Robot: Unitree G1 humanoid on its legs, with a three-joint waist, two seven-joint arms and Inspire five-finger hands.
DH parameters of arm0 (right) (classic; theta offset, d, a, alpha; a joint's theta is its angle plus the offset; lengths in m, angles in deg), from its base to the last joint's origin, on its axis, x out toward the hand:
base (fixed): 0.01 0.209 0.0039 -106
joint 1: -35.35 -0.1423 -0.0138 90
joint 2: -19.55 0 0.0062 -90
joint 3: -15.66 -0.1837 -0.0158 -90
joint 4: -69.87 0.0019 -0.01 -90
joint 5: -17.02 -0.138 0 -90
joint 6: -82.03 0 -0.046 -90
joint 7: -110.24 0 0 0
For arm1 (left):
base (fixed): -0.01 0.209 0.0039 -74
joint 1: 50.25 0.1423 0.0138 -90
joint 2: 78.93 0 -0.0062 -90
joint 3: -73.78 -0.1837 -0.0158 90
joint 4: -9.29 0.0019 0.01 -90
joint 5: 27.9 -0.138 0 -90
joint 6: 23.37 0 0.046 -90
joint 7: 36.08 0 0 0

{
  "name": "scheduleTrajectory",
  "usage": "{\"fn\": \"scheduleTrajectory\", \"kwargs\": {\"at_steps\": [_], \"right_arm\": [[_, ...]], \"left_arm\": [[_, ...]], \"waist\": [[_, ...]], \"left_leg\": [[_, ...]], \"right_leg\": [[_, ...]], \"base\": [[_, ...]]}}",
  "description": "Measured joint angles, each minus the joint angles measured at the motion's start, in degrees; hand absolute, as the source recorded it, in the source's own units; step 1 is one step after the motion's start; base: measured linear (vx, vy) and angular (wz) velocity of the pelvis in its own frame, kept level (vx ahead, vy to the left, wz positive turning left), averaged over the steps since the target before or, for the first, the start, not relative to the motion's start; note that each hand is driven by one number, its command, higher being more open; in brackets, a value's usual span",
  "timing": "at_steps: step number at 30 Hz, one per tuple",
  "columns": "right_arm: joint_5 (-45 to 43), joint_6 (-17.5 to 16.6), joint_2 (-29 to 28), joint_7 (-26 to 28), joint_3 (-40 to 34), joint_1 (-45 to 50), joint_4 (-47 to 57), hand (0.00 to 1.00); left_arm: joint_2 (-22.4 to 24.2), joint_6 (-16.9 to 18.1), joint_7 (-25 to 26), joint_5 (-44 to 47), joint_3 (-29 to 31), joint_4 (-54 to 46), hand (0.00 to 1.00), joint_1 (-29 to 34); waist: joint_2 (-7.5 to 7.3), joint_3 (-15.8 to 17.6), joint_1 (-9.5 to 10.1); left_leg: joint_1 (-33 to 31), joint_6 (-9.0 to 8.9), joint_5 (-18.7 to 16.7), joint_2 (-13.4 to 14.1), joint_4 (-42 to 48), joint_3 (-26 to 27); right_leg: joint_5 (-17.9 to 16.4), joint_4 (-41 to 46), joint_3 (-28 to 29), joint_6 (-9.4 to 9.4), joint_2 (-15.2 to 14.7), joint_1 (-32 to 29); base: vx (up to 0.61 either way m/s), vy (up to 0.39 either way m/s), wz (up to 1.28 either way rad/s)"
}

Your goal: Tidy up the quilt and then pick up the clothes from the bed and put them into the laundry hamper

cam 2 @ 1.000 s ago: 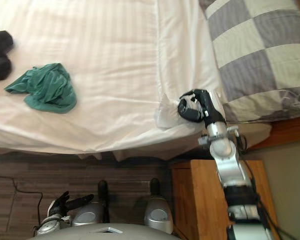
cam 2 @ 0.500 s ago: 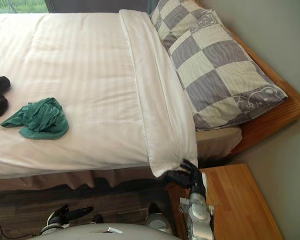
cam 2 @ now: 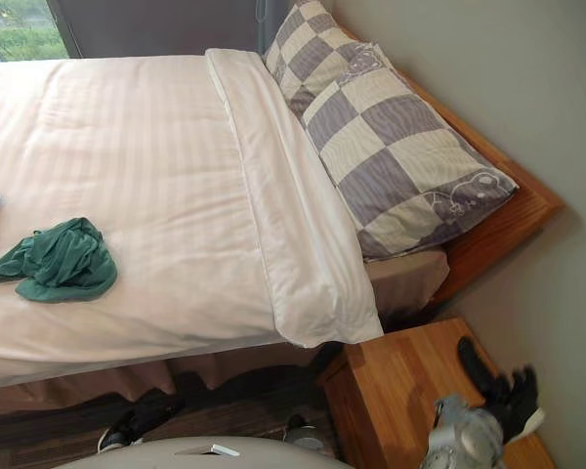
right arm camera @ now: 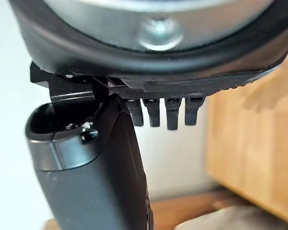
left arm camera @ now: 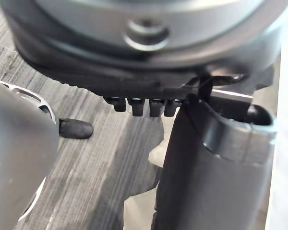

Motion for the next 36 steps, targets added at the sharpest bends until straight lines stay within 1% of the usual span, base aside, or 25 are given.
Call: {"fn": "scheduleTrajectory", "kwargs": {"at_steps": [1,2,3,5,6,8,9,11,12,14,15,18,20,24,25,27,29,31,32,33,34,36], "right_arm": [[-0.18,-0.40,0.01,0.00,0.34,-0.31,0.81,0.00],[-0.32,-2.03,0.01,0.00,2.38,-1.71,3.94,0.00],[-0.34,-2.77,0.01,0.02,3.82,-2.80,5.65,0.00],[-6.39,-6.71,-0.29,1.87,8.29,-5.83,7.07,0.00],[-7.71,-7.58,-0.54,2.19,9.45,-6.69,7.07,0.00],[-13.93,-10.03,-2.06,3.92,13.87,-9.49,7.06,0.00],[-14.68,-10.40,-2.56,4.16,15.00,-10.21,7.06,0.00],[-18.90,-11.58,-3.09,5.52,19.75,-13.09,6.39,0.00],[-19.51,-11.64,-3.09,5.78,20.61,-13.99,5.87,0.00],[-20.86,-12.61,-2.83,6.64,22.85,-17.66,2.37,0.00],[-21.10,-12.64,-2.40,6.64,23.56,-19.00,0.91,0.00],[-21.01,-12.60,-1.39,6.66,24.92,-23.17,-4.76,0.00],[-20.68,-12.12,0.46,6.67,25.79,-25.28,-10.55,0.00],[-19.98,-10.71,1.39,6.80,25.67,-24.66,-19.46,0.00],[-19.83,-10.60,1.36,7.84,25.71,-23.41,-20.18,0.00],[-18.42,-10.78,1.27,10.14,25.54,-21.95,-20.20,0.00],[-17.52,-10.08,0.93,12.07,24.13,-21.20,-21.73,0.00],[-17.50,-10.05,-0.58,13.51,21.85,-20.42,-22.68,0.00],[-17.20,-9.86,-1.88,14.55,20.11,-19.14,-22.83,0.00],[-17.10,-9.80,-2.04,14.64,19.86,-19.04,-22.84,0.00],[-15.15,-9.51,-3.53,15.40,17.68,-16.84,-22.96,0.00],[-13.48,-8.60,-4.30,15.52,15.65,-14.62,-24.01,0.00]], "left_arm": [[-0.02,0.00,0.00,0.00,0.00,0.00,1.00,0.01],[-0.08,0.01,-0.01,-0.02,-0.01,0.00,1.00,0.03],[-0.07,0.02,0.01,-0.02,-0.02,0.02,1.00,0.02],[-0.07,0.01,-0.01,-0.16,-0.09,0.07,1.00,0.03],[-0.08,0.01,-0.01,-0.18,-0.09,0.10,1.00,0.01],[-0.28,0.01,0.05,-0.40,-1.21,0.11,1.00,-0.18],[-0.36,0.01,0.04,-0.42,-1.45,0.13,1.00,-0.22],[-1.12,0.01,0.19,-0.42,-3.64,0.53,1.00,-0.66],[-1.25,0.01,0.27,-0.42,-3.93,0.72,1.00,-0.85],[-1.62,-0.02,0.89,-0.41,-5.19,1.48,1.00,-2.00],[-1.64,-0.02,1.12,-0.40,-5.77,1.65,1.00,-2.60],[-1.99,0.04,1.33,0.04,-7.36,1.58,1.00,-3.51],[-1.57,0.15,1.30,0.05,-7.41,1.48,1.00,-4.60],[-0.93,0.99,1.04,0.31,-7.30,1.29,1.00,-5.17],[-0.67,1.14,0.89,0.30,-7.29,1.29,1.00,-5.33],[-0.17,1.18,0.74,0.30,-7.05,1.29,1.00,-5.34],[0.03,1.16,0.20,0.31,-6.69,1.35,1.00,-5.64],[0.15,1.18,-0.22,0.35,-6.33,1.43,1.00,-5.70],[0.35,1.16,-0.41,0.41,-5.26,1.62,1.00,-5.74],[0.37,1.16,-0.42,0.43,-5.05,1.64,1.00,-5.74],[0.64,1.10,-0.43,0.57,-3.38,1.94,1.00,-5.75],[0.77,1.02,-0.39,0.58,-1.20,2.15,1.00,-5.82]], "waist": [[-0.03,-0.03,0.03],[-0.09,-0.05,0.04],[-0.06,-0.05,0.03],[-0.05,-0.06,0.39],[-0.05,-0.05,0.57],[-0.01,-0.03,1.39],[0.00,-0.02,1.48],[0.07,0.16,1.50],[0.14,0.21,1.60],[0.38,0.97,2.38],[0.58,1.50,3.00],[1.84,3.57,3.09],[2.99,5.83,3.66],[4.25,8.31,3.96],[4.62,8.78,3.97],[4.71,8.83,3.89],[4.52,8.85,4.30],[4.35,8.79,4.39],[4.12,8.74,4.40],[4.08,8.73,4.39],[3.70,8.24,4.35],[2.98,7.68,4.27]], "left_leg": [[0.04,-0.02,0.02,0.07,0.00,-0.08],[0.07,-0.10,0.09,0.25,0.00,-0.43],[0.05,-0.12,0.12,0.25,0.00,-0.62],[-0.14,-0.14,0.18,0.22,0.00,-1.19],[-0.22,-0.13,0.22,0.21,0.00,-1.44],[-0.56,-0.06,0.43,0.13,-0.01,-2.42],[-0.76,-0.08,0.53,0.11,0.00,-2.82],[-1.87,0.09,1.14,-0.04,0.01,-4.66],[-2.25,0.11,1.25,-0.11,0.02,-4.99],[-2.68,0.20,1.64,-0.46,0.02,-6.04],[-2.92,0.23,1.75,-0.50,0.03,-6.24],[-4.69,0.46,2.44,-0.90,0.11,-7.67],[-5.94,0.79,2.99,-1.31,0.24,-7.70],[-6.45,0.85,2.98,-1.48,0.28,-7.24],[-6.43,0.77,2.86,-1.47,0.29,-6.88],[-6.05,0.65,2.61,-1.29,0.30,-6.09],[-4.94,0.49,2.08,-1.05,0.31,-5.30],[-3.68,0.39,1.65,-0.90,0.31,-4.99],[-2.64,0.41,1.26,-0.79,0.31,-4.77],[-2.54,0.41,1.24,-0.79,0.31,-4.74],[-2.04,0.31,0.76,-0.70,0.32,-4.31],[-2.27,0.48,-0.02,-0.68,1.43,-4.04]], "right_leg": [[0.00,0.00,-0.11,0.00,0.04,0.08],[-0.04,0.00,-0.44,-0.06,0.14,0.29],[-0.06,-0.01,-0.59,-0.09,0.14,0.38],[-0.10,-0.01,-0.93,-0.14,0.08,0.50],[-0.10,-0.02,-0.98,-0.14,0.06,0.49],[-0.14,-0.04,-1.37,-0.15,0.00,0.51],[-0.16,-0.04,-1.74,-0.15,-0.01,0.52],[-0.19,-0.14,-3.10,-0.16,-0.03,0.45],[-0.20,-0.17,-3.40,-0.16,-0.05,0.36],[-0.19,-0.40,-4.42,-0.16,-0.13,0.53],[-0.17,-0.55,-4.49,-0.13,-0.17,0.48],[0.01,-0.84,-5.87,0.11,-0.72,-0.20],[0.26,-0.76,-5.78,0.44,-1.08,-1.45],[0.27,-0.61,-5.57,0.48,-1.24,-2.35],[0.24,-0.57,-5.38,0.47,-1.23,-2.46],[0.11,-0.36,-5.00,0.43,-1.05,-2.48],[-1.01,1.07,-4.67,0.36,-0.83,-2.32],[-2.11,2.31,-4.67,0.30,-0.75,-1.65],[-2.84,2.90,-4.86,0.22,-0.73,-0.89],[-2.90,3.01,-4.87,0.23,-0.73,-0.85],[-3.48,3.29,-4.94,0.20,-0.71,-0.36],[-3.70,3.29,-4.95,0.27,-0.86,-0.26]], "base": [[0.01,-0.046,0.08],[0.01,-0.035,0.09],[0.00,-0.037,0.12],[-0.01,-0.030,0.10],[-0.01,-0.030,0.09],[-0.01,-0.030,0.12],[-0.01,-0.037,0.26],[-0.01,-0.043,0.36],[-0.01,-0.026,0.32],[-0.02,-0.014,0.22],[-0.03,-0.018,0.21],[-0.03,-0.014,0.26],[-0.01,-0.001,0.02],[0.01,-0.005,-0.05],[0.03,-0.010,-0.11],[0.03,-0.010,-0.14],[0.03,-0.014,-0.12],[0.01,-0.006,-0.02],[0.00,0.000,0.00],[0.00,0.000,0.00],[0.00,0.000,0.00],[0.05,0.000,-0.02]]}}
